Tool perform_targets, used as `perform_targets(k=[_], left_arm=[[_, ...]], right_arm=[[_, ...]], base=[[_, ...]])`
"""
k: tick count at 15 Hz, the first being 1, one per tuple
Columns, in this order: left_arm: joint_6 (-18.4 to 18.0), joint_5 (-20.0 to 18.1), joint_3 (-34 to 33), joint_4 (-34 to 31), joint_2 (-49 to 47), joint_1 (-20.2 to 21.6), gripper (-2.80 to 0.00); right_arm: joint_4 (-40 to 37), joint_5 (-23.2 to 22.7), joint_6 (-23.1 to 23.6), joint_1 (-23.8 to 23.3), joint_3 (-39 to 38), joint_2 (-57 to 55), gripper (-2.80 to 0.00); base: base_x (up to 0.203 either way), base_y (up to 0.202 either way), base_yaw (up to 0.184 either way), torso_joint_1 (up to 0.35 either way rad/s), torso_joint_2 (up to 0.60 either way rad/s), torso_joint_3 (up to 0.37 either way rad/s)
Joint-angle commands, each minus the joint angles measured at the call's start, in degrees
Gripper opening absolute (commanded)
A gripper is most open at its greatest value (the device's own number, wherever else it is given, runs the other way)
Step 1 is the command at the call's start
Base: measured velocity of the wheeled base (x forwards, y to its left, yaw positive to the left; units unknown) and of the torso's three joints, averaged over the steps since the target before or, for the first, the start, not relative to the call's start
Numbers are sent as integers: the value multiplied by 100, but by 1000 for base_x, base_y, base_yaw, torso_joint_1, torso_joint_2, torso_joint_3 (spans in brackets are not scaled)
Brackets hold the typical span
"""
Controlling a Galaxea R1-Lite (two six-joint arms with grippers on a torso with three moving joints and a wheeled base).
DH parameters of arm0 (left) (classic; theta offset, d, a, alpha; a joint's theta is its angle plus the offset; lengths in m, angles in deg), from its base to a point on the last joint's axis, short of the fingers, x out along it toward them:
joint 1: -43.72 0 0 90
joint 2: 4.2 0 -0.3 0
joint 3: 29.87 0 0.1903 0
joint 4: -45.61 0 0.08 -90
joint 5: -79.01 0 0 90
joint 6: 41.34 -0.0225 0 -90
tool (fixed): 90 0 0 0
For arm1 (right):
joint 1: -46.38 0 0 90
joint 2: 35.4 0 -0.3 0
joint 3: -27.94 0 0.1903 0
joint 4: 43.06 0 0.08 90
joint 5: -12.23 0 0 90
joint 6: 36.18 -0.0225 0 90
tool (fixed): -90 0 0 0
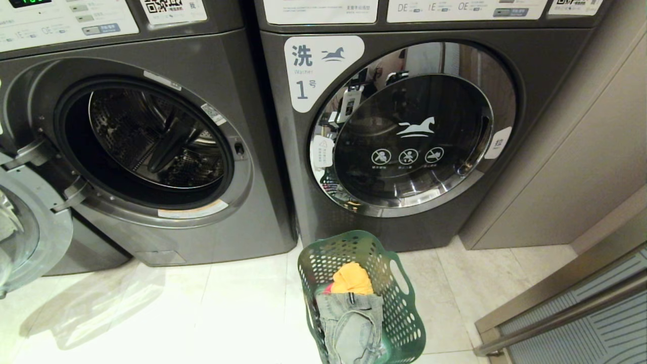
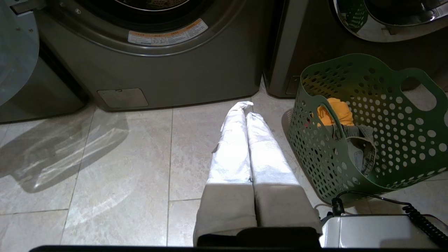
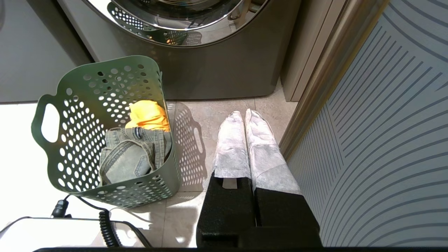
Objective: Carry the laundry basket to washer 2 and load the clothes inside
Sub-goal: Place the clothes into the washing machine
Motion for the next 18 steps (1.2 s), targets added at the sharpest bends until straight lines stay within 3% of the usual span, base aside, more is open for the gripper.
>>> perform_targets(k=[1,12,18], left_arm=[[-117,-40,8,-8,-9,1,-280],[-85,-24,8,0,-9,1,-280],[-41,-7,0,0,-9,1,-280]], right_arm=[[0,-18,74,-3,-1,-9,-280],[-8,-19,196,-3,-9,-9,-280],[-6,7,-94,1,9,-9,-280]], base=[[0,0,0,0,0,0],[0,0,0,0,0,0],[0,0,0,0,0,0]])
